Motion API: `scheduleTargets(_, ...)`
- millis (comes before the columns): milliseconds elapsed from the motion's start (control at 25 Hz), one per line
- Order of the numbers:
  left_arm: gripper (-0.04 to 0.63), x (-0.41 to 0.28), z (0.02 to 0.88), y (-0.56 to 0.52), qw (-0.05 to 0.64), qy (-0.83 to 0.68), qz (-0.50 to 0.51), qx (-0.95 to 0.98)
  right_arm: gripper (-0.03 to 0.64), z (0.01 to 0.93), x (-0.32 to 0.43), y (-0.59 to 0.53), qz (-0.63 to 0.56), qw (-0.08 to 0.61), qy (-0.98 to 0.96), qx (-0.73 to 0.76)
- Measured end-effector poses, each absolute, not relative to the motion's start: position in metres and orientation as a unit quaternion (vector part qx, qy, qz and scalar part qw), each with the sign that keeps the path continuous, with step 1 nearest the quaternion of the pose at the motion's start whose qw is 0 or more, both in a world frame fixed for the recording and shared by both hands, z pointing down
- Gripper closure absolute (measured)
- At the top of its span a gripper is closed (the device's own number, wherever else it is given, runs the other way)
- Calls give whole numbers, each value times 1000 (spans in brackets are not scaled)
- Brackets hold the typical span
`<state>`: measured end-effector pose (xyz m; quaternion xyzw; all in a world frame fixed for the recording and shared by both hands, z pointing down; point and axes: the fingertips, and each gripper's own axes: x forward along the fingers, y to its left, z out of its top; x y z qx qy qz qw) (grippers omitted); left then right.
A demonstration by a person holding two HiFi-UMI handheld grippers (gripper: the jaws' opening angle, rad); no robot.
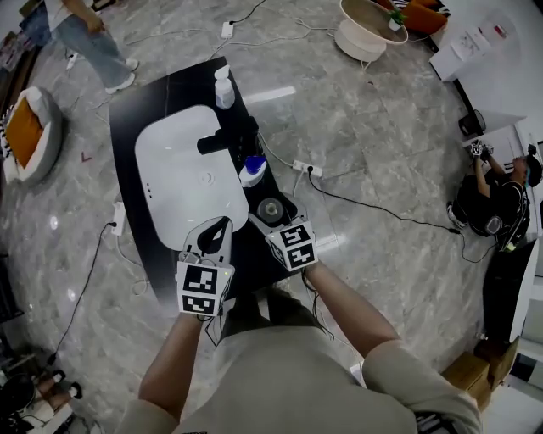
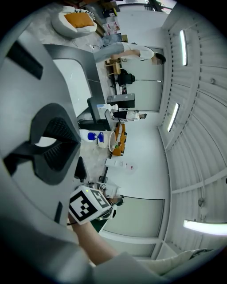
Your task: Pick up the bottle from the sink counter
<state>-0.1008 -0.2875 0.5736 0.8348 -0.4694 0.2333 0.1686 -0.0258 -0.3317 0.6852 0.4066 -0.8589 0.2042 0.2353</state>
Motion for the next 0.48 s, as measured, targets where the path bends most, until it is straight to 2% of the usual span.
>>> scheduleTargets(480,588,-103,618,-274,231,-456,235,826,287,748,-29,-337,226,266,-838,419)
